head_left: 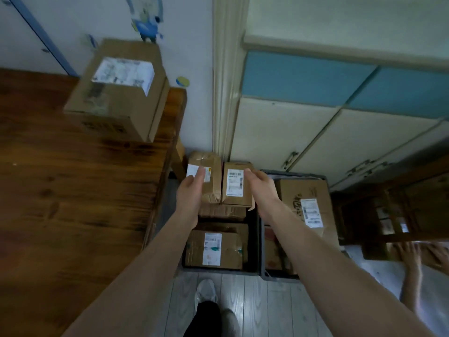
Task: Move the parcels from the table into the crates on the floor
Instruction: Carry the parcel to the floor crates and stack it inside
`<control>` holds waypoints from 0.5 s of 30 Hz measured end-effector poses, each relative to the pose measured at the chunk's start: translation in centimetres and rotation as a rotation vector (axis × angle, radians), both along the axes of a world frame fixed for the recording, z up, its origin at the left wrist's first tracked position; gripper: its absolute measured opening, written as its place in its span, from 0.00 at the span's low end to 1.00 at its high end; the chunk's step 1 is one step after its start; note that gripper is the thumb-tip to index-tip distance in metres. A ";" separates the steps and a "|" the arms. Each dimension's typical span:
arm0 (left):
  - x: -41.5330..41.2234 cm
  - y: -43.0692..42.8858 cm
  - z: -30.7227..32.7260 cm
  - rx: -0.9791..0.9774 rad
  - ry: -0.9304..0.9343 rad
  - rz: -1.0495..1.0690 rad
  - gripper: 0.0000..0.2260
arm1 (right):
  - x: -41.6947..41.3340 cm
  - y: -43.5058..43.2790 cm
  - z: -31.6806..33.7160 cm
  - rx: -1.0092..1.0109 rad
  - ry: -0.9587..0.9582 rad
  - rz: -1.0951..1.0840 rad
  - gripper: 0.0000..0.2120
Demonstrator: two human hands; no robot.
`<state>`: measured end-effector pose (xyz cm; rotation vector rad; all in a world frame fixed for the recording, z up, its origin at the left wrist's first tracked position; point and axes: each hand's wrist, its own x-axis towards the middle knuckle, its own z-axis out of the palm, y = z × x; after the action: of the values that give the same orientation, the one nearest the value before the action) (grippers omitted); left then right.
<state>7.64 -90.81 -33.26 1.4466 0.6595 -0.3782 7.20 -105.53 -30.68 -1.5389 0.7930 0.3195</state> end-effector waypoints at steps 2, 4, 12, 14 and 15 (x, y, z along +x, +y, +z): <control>-1.1 0.1 2.8 -0.004 -0.031 -0.027 0.24 | -1.3 -0.3 2.8 -0.001 -0.038 0.007 0.25; -2.0 0.4 5.3 -0.005 -0.055 -0.052 0.22 | -2.2 -0.7 5.1 0.000 -0.084 0.013 0.26; -6.3 4.9 15.8 0.016 -0.203 -0.069 0.12 | -5.6 1.1 14.0 0.019 -0.237 0.089 0.22; -7.0 6.5 17.3 0.032 -0.217 -0.030 0.11 | -6.1 2.3 15.3 0.027 -0.266 0.106 0.21; -7.4 7.7 18.3 0.040 -0.234 0.002 0.09 | -6.1 3.3 16.3 0.032 -0.279 0.125 0.22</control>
<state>0.29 -83.11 -14.95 1.5004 0.4815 -0.1905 1.08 -102.21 -14.39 -1.5646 0.4719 0.2018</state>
